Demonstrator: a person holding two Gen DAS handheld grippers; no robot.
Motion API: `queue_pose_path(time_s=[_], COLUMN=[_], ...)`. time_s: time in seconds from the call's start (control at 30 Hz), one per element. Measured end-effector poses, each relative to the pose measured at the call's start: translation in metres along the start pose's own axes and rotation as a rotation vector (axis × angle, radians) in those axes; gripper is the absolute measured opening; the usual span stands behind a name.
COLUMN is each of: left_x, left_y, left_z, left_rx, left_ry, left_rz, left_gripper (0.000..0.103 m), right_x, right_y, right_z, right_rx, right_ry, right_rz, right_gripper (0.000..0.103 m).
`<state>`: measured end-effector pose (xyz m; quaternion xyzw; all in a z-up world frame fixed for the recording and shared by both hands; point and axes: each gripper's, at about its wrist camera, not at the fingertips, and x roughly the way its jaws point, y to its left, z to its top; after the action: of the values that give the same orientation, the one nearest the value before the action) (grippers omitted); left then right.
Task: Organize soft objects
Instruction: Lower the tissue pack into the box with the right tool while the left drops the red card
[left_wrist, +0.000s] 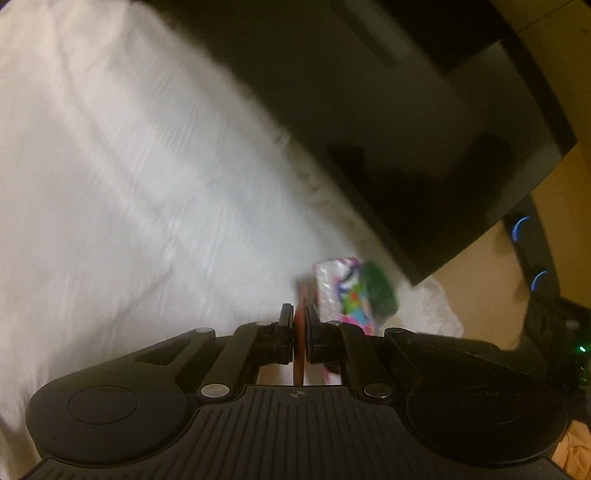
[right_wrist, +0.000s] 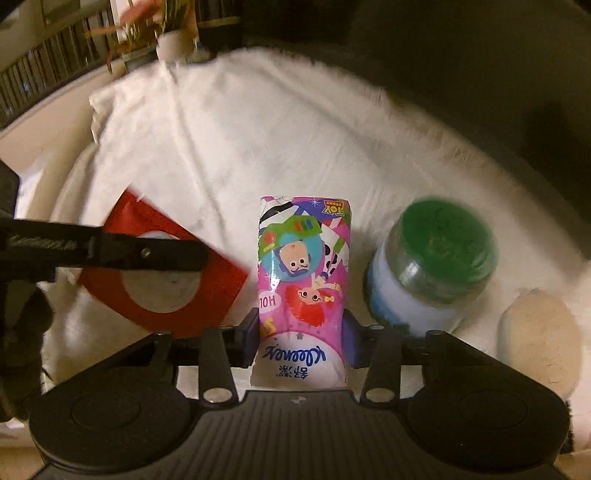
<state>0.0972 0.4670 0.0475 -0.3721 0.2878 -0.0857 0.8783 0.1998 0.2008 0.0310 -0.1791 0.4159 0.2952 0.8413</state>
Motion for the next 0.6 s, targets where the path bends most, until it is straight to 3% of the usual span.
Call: queue_pose_path(time_s=[0.27, 0.6], left_x=[0.004, 0.065], left_y=[-0.063, -0.181], left_z=[0.047, 0.052], left_rx=[0.096, 0.215], left_ry=[-0.057, 0.014], left_rz=[-0.098, -0.28], left_gripper=[0.008, 0.008], right_x=[-0.104, -0.218], right_y=[-0.021, -0.086], right_z=[0.014, -0.028], right_rx=[0.07, 0.187], right_ry=[-0.186, -0.321], right_rz=[-0.059, -0.311], right_gripper=[0.042, 0.042])
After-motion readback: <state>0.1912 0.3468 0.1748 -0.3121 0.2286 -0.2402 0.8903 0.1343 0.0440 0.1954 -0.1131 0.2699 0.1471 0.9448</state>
